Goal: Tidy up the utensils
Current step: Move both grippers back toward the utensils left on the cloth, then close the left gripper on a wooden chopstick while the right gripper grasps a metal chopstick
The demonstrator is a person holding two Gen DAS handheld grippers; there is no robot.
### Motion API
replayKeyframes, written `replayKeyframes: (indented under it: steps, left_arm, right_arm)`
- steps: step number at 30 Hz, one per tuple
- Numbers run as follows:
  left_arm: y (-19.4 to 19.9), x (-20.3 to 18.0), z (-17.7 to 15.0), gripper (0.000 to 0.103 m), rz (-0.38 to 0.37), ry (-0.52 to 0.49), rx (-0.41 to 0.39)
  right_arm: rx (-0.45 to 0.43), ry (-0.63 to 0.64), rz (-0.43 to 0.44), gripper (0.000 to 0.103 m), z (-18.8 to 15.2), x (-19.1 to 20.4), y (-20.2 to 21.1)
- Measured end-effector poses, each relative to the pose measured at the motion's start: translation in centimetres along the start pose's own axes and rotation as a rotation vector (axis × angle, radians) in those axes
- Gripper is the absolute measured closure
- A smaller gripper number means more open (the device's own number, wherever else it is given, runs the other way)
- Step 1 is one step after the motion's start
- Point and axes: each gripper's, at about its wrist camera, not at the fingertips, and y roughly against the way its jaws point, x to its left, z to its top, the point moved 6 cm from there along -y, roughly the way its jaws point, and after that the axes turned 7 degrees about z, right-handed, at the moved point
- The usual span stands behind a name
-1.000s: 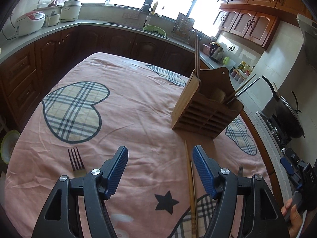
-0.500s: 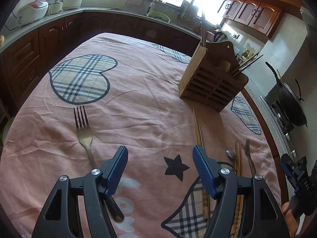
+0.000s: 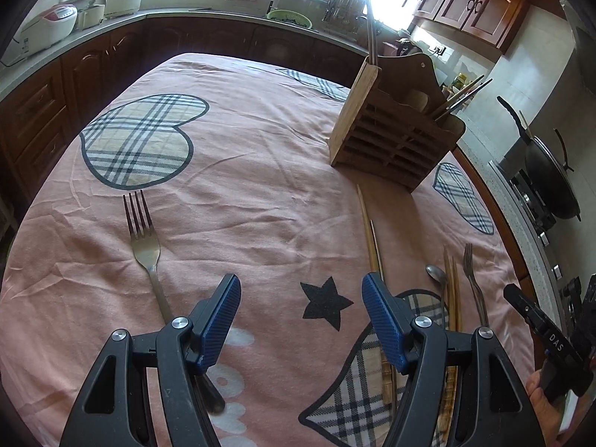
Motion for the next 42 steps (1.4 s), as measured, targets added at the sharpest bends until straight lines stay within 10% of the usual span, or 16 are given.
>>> replayKeyframes:
  steps: [13, 31, 42]
  left_arm:
    - [-3.9, -3.8, 3.3, 0.037, 0.009, -0.106, 0.069]
    - [-14.9, -9.1, 8.8, 0.041, 0.035, -0.239, 0.164]
    - [-17.8, -10.0, 8.6, 0.092, 0.065, -0.312, 0.164]
  right_arm:
    - [0.143, 0.079, -0.012, 0.080, 0.3, -0.4, -3.6]
    - [0.271, 0.117, -0.051, 0.086, -0.1, -2.8, -6.6]
    - [0.305, 0.155, -0.056, 0.086, -0.3, -2.6, -7.1]
